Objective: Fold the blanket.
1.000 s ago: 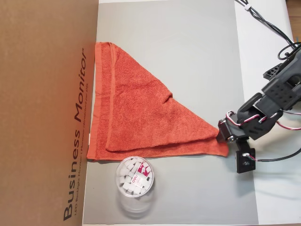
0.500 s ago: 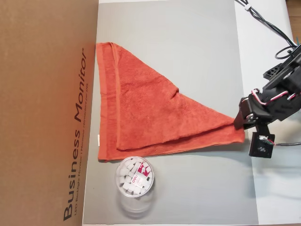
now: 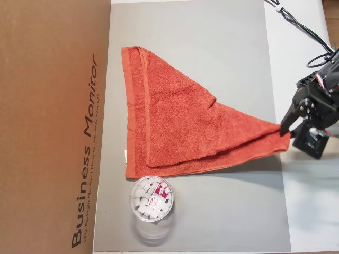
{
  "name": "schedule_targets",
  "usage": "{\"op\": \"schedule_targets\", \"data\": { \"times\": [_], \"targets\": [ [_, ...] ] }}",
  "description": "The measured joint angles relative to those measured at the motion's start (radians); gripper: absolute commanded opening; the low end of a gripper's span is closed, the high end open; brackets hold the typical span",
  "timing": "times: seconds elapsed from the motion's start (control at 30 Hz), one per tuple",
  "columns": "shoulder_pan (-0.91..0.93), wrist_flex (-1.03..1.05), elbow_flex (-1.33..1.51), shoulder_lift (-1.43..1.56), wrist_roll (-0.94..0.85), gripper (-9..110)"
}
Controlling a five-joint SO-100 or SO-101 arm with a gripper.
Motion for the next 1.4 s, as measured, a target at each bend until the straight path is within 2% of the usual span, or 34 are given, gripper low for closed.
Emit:
{"op": "schedule_targets", "data": {
  "times": [0.2,0.43,0.87,1.4],
  "targets": [
    [0.149,-0.032,-0.115,-0.002,0.081,0],
    [0.316,-0.181,-0.264,-0.144,0.176,0],
    [0.644,-0.308,-0.735,-0.675,0.331,0],
    [0.93,-0.635,-1.175,-1.374,0.337,0]
  ]
}}
